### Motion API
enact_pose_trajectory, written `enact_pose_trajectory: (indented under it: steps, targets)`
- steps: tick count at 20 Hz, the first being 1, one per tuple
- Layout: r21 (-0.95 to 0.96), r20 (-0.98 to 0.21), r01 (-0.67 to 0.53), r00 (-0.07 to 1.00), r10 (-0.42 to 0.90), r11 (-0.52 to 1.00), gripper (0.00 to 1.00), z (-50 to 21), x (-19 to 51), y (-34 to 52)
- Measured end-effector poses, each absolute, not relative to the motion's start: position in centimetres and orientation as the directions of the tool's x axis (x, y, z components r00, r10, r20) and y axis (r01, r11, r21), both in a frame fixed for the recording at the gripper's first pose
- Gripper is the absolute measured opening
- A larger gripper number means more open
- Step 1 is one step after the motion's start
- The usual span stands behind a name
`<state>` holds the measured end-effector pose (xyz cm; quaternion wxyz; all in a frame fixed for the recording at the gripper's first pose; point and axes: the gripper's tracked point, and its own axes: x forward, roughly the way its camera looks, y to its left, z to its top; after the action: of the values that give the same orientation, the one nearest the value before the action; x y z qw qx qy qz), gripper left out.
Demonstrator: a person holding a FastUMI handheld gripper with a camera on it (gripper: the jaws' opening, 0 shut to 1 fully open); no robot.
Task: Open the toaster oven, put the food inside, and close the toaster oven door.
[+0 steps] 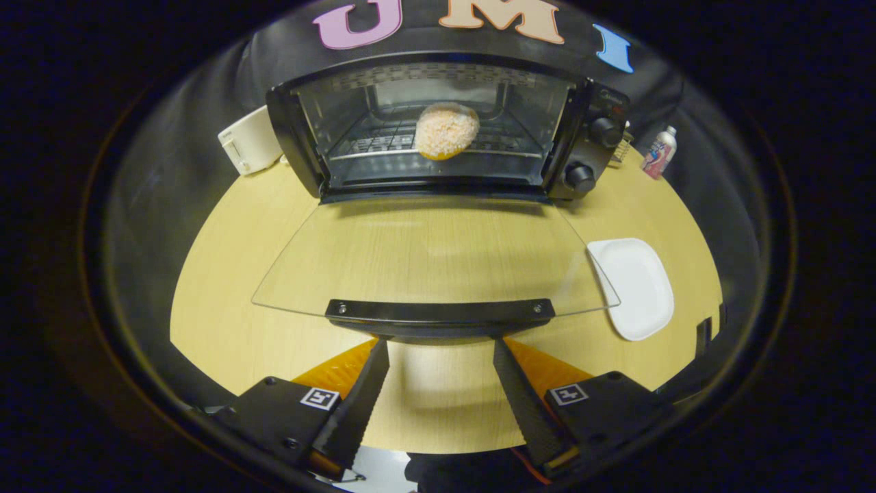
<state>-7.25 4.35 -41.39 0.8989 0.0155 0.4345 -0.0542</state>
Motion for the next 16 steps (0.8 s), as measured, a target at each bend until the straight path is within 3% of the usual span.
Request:
enact_pose_trajectory:
  steps: [6,16]
  targets:
    - [0.101,-0.637,0.142,0.769,-0.046,0.985,0.96,-34.4,-1.5,4.9]
    - [0.137,-0.534,0.181,0.841,-0.081,0.974,0.96,-29.6,5.1,4.0]
